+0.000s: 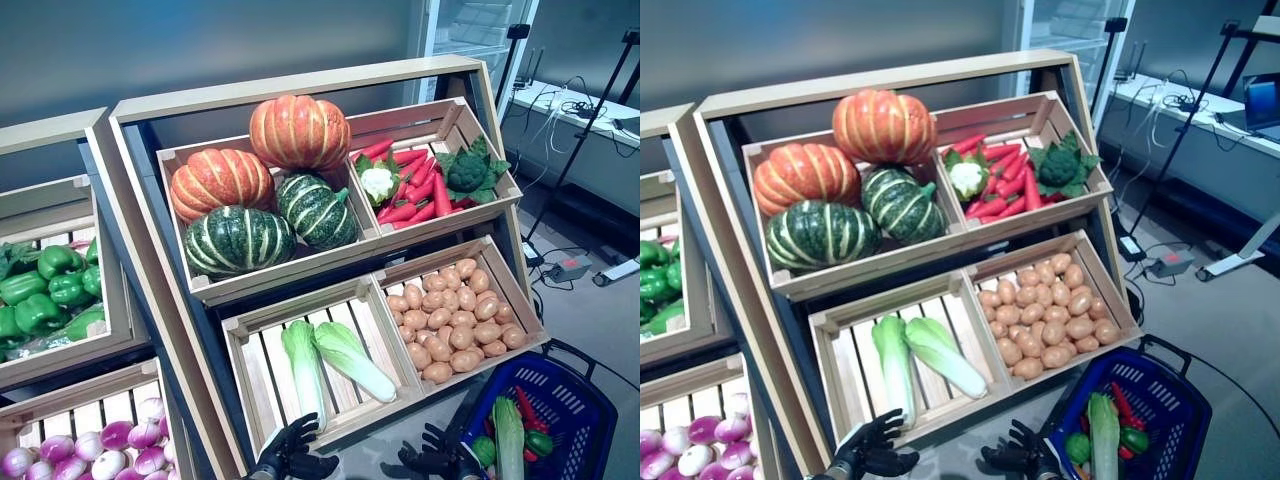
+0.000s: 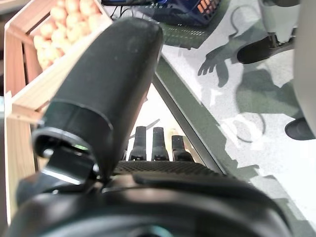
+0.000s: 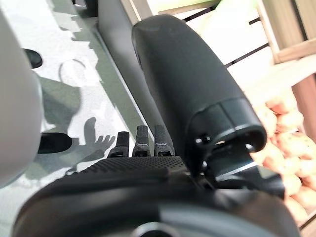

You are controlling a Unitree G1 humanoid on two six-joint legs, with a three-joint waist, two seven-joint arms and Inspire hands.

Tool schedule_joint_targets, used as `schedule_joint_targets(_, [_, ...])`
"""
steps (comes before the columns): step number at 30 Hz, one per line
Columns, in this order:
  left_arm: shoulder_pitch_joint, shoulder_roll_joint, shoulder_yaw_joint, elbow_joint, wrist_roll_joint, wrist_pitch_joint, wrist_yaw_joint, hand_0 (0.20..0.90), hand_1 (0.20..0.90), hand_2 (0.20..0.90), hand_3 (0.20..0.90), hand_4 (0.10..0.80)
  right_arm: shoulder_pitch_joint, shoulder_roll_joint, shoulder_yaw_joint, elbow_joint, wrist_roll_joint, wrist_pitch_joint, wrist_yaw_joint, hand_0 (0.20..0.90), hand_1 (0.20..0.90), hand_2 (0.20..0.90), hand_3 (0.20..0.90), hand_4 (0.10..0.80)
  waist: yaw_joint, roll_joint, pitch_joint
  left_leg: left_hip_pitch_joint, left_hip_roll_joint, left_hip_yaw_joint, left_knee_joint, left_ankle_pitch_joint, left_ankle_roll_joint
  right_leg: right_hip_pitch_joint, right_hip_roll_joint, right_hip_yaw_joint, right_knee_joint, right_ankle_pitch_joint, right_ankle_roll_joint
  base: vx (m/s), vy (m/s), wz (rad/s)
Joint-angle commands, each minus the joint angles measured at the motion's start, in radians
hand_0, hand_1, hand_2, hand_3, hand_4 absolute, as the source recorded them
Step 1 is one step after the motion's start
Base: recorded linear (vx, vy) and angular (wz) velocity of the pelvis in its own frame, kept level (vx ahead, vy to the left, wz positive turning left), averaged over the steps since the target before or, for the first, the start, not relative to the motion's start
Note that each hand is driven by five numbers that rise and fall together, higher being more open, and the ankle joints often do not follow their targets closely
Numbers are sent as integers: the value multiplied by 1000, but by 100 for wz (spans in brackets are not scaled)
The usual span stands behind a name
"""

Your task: Put vegetables into the basket

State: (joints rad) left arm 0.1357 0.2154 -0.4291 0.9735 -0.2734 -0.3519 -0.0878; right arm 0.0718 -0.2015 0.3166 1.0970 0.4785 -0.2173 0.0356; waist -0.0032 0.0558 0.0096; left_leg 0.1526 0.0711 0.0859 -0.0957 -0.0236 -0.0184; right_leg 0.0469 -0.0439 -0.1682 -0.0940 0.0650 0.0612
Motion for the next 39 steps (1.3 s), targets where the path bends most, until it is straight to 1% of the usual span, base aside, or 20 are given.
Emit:
schedule_joint_targets(1, [-147, 5, -23, 32, 15, -102, -11, 900, 900, 900, 900, 800, -125, 19, -26, 53, -5, -39, 60, 900, 900, 900, 900, 800, 14, -48, 14, -22, -63, 7, 8, -17, 46, 65, -25, -22, 7, -40, 0, 0, 0, 0])
schedule_joint_targets(6, [-141, 3, -7, 28, -26, -118, -43, 900, 900, 900, 900, 800, -119, 17, -40, 67, -13, -29, 61, 900, 900, 900, 900, 800, 14, -48, 14, -23, -62, 9, 8, -16, 45, 63, -23, -20, 7, -41, -1, 0, 0, 0])
schedule_joint_targets(13, [-142, 3, -17, 29, 2, -140, -39, 900, 900, 900, 900, 800, -120, 22, -46, 82, -28, -27, 70, 900, 900, 900, 900, 800, 16, -48, 15, -22, -63, 5, 8, -17, 45, 65, -23, -20, 7, -41, -2, 0, 0, 0])
schedule_joint_targets(16, [-142, 3, -19, 32, 10, -151, -27, 900, 900, 900, 900, 800, -119, 24, -45, 79, -8, -27, 79, 900, 900, 900, 900, 800, 15, -47, 16, -23, -63, 5, 8, -16, 45, 64, -23, -19, 7, -42, -2, 0, 0, 0])
schedule_joint_targets(23, [-147, 11, -26, 21, 58, -148, 27, 900, 900, 900, 900, 800, -116, 25, -49, 77, -1, -32, 83, 900, 900, 900, 900, 800, 13, -46, 17, -23, -66, 2, 8, -17, 47, 63, -23, -14, 7, -41, -1, 0, 0, 0])
schedule_joint_targets(25, [-148, 13, -24, 23, 68, -169, 67, 900, 900, 900, 900, 800, -115, 26, -48, 78, 1, -29, 91, 900, 900, 900, 900, 800, 14, -46, 18, -23, -67, 1, 8, -16, 47, 63, -23, -14, 7, -41, -2, 0, 0, 0])
schedule_joint_targets(26, [-149, 15, -18, 20, 64, -187, 105, 900, 900, 900, 900, 800, -114, 26, -50, 80, 3, -31, 92, 900, 900, 900, 900, 800, 14, -46, 19, -22, -67, 1, 8, -16, 47, 63, -23, -15, 7, -41, -2, 0, 0, 0])
schedule_joint_targets(27, [-153, 20, 3, -4, 63, -208, 172, 900, 900, 900, 900, 800, -109, 26, -51, 74, 12, -29, 91, 900, 900, 900, 900, 800, 16, -47, 20, -22, -68, -1, 8, -16, 46, 64, -23, -15, 7, -42, -3, 0, 0, 0])
schedule_joint_targets(28, [-155, 23, 19, -32, 53, -211, 213, 900, 900, 900, 900, 800, -108, 25, -52, 67, 18, -23, 88, 900, 900, 900, 900, 800, 18, -48, 20, -22, -69, -3, 8, -17, 46, 64, -23, -16, 7, -43, -4, 0, 0, 0])
schedule_joint_targets(29, [-155, 23, 21, -35, 53, -211, 218, 900, 900, 900, 900, 800, -107, 25, -52, 66, 18, -22, 87, 900, 900, 900, 900, 800, 18, -48, 21, -22, -69, -4, 8, -17, 46, 64, -23, -16, 7, -44, -4, 0, 0, 0])
schedule_joint_targets(31, [-158, 28, 43, -79, 67, -211, 301, 900, 900, 900, 900, 800, -103, 25, -54, 53, 22, -10, 84, 900, 900, 900, 900, 800, 22, -50, 23, -24, -69, -5, 8, -16, 46, 64, -23, -18, 7, -43, -5, 0, 0, 0])
schedule_joint_targets(32, [-164, 29, 64, -113, 101, -220, 412, 900, 900, 900, 900, 800, -102, 26, -55, 47, 21, -4, 76, 900, 900, 900, 900, 800, 27, -53, 24, -25, -69, -9, 8, -14, 46, 64, -22, -20, 7, -42, -8, 0, 0, 0])
schedule_joint_targets(34, [-171, 26, 86, -135, 123, -215, 498, 900, 900, 900, 900, 800, -101, 28, -54, 46, 27, -5, 75, 900, 900, 900, 900, 800, 28, -55, 24, -24, -71, -14, 8, -12, 46, 67, -21, -21, 7, -41, -11, 0, 0, 0])
schedule_joint_targets(36, [-182, 24, 99, -149, 165, -218, 558, 900, 900, 900, 900, 800, -101, 32, -55, 48, 35, -10, 72, 900, 900, 900, 900, 800, 29, -57, 24, -25, -71, -15, 8, -12, 45, 68, -20, -21, 7, -41, -12, 16, 5, 0])
schedule_joint_targets(39, [-200, 27, 105, -162, 235, -199, 651, 900, 900, 900, 900, 800, -96, 32, -55, 47, 39, -13, 68, 900, 900, 900, 900, 800, 24, -59, 23, -24, -72, -14, 8, -12, 46, 67, -20, -17, 7, -40, -13, 42, 17, 0])
